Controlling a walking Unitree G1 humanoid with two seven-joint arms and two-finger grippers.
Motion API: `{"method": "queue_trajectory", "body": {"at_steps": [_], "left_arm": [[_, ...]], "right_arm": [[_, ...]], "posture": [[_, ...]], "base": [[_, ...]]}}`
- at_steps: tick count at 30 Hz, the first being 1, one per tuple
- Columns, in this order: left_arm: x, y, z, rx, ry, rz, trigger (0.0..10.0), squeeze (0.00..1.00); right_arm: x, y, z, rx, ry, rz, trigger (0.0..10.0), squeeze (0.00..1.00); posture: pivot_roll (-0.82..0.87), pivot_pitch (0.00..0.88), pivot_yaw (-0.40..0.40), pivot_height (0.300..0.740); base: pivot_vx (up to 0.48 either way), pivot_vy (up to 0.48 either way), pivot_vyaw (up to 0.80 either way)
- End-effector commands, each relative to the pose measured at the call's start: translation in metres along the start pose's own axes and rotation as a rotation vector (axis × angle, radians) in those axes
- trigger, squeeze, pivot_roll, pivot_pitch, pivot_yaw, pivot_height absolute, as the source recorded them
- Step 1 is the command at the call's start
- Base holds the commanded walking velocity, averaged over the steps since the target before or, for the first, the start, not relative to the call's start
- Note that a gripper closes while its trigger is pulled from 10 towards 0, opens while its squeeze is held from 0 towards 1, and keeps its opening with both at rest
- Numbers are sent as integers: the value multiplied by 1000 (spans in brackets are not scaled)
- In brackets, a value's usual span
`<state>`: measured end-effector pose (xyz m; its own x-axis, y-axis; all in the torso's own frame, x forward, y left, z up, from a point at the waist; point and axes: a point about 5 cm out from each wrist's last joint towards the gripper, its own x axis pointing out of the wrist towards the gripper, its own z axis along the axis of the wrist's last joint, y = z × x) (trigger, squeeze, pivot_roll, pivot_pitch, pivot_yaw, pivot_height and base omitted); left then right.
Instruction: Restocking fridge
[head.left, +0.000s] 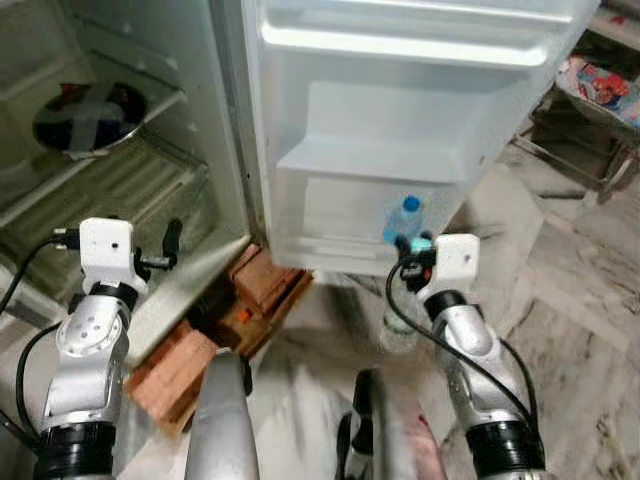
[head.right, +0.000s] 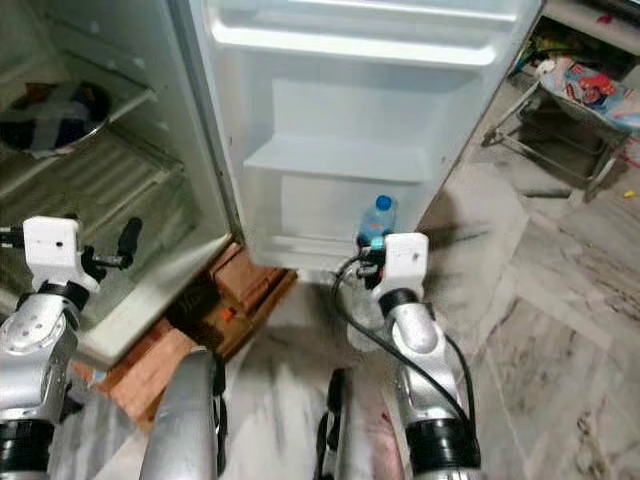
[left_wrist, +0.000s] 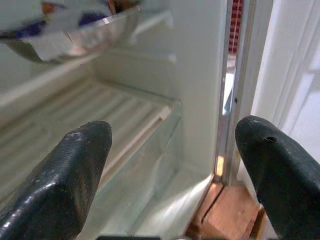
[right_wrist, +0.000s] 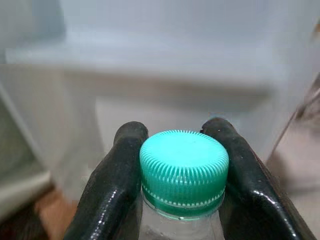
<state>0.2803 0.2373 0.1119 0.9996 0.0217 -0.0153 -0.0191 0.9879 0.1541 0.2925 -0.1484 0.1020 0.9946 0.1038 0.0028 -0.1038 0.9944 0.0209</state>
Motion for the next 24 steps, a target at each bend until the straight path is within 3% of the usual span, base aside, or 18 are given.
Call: {"method": "queue_trajectory", "body": {"at_steps": [1,8,24], "left_arm": [[-1,-1,-2,-16,-5,-16,10000,0],[0,-8,-5,-20,-27,-38,10000,0],[4,-8,-4,-17,-52,-51,10000,0]], "right_arm": [[0,-1,3,15,-3,-17,10000,0],[3,19,10,33,-33,71,10000,0],[-1,28,9,47,-42,142,10000,0]], "posture": [[122,35,-40,645],[132,23,-48,645],[129,24,-43,645]], "base": [[0,0,0],[231,0,0],[358,0,0]]}}
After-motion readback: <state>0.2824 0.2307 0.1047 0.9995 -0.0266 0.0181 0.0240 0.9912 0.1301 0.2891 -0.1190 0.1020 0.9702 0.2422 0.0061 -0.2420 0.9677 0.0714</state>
